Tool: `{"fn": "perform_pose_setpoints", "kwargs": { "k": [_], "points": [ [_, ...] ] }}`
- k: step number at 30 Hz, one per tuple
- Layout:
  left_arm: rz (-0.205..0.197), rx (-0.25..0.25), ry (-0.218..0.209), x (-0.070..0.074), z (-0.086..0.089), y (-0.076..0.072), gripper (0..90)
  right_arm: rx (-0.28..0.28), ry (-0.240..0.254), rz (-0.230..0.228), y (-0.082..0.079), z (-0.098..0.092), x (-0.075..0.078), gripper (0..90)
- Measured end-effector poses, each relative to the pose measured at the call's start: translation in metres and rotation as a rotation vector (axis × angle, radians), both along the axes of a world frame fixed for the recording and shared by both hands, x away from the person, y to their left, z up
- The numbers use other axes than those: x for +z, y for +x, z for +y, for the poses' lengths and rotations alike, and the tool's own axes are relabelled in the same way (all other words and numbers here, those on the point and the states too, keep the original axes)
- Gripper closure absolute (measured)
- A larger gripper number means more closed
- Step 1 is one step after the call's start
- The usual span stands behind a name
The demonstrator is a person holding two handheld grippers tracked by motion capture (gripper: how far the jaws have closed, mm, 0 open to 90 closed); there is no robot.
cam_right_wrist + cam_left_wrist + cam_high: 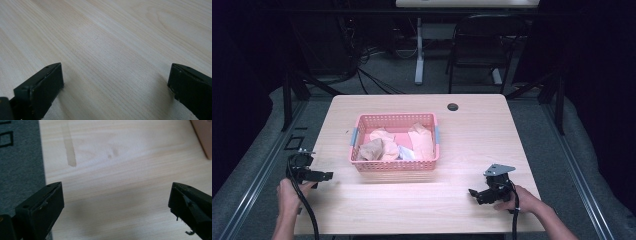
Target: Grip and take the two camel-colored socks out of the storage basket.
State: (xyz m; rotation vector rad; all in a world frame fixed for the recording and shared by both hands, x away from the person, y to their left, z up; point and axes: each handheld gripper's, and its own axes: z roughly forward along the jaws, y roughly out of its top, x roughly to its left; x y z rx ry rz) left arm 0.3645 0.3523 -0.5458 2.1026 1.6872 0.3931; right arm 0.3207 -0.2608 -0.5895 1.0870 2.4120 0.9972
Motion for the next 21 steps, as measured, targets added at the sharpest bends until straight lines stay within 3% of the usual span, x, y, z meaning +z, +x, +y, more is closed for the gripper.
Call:
{"fn": "perform_pose_setpoints", "kwargs": {
  "k": [3,7,12,21],
  "points": [
    [-0.007,0.033,-0.015,0.01,0.0,0.002,0.2,-0.001,0.001,-0.002,0.0,0.0,0.0,0.0],
    [-0.019,0.035,-0.038,0.027,-0.003,0.006,0.4,0.001,-0.003,-0.001,0.0,0.0,0.0,0.0],
    [-0.065,0.022,-0.057,0.05,-0.01,0.007,0.2,0.002,-0.002,0.0,0.0,0.0,0.0,0.0],
    [-0.095,-0.016,-0.044,0.079,-0.024,0.009,0.0,-0.001,-0.005,0.001,-0.001,0.0,0.0,0.0]
  ]
}}
